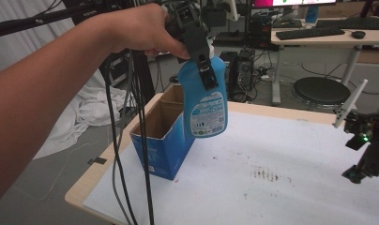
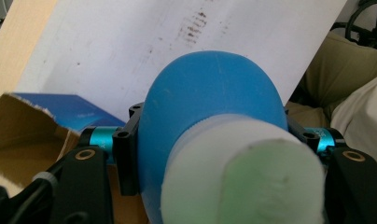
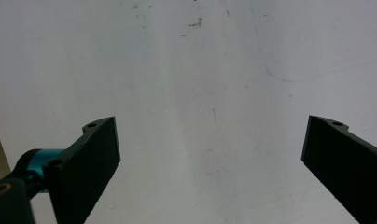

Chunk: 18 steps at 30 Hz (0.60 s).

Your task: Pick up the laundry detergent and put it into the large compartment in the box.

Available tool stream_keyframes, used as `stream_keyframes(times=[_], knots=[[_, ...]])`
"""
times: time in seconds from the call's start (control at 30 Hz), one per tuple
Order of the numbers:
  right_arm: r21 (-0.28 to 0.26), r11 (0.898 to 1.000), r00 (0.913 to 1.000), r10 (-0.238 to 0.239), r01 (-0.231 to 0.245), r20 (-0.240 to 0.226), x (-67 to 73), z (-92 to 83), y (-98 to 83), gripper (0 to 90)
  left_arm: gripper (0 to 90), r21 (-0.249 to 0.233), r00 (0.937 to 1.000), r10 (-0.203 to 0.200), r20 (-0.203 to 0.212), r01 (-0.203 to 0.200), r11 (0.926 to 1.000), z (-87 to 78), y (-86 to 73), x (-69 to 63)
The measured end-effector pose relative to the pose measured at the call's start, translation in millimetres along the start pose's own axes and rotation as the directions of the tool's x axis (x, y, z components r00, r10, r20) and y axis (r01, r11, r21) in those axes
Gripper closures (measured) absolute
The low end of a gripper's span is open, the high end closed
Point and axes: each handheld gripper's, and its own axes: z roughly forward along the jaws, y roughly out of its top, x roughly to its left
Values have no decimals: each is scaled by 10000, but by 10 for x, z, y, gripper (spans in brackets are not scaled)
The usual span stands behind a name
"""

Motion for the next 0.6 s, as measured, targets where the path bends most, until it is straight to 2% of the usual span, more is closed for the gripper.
stream_keyframes(times=[0.07,0.3,0.53,0.6], knots=[[13,10000,10000,-15,15,-9,-1,-5,-5,34,379,-11,10000,29,18,-29,10000,-55,-69,46],[46,10000,10000,39,-39,22,5,-8,-7,34,379,-10,9992,-343,-186,343,9994,-253,-328,227],[98,9999,10000,86,-87,34,0,2,-4,34,380,-48,9979,-612,-208,611,9981,-338,-556,419],[90,9999,9999,123,-123,16,0,4,-4,34,379,-51,9978,-625,-224,624,9980,-342,-576,439]])
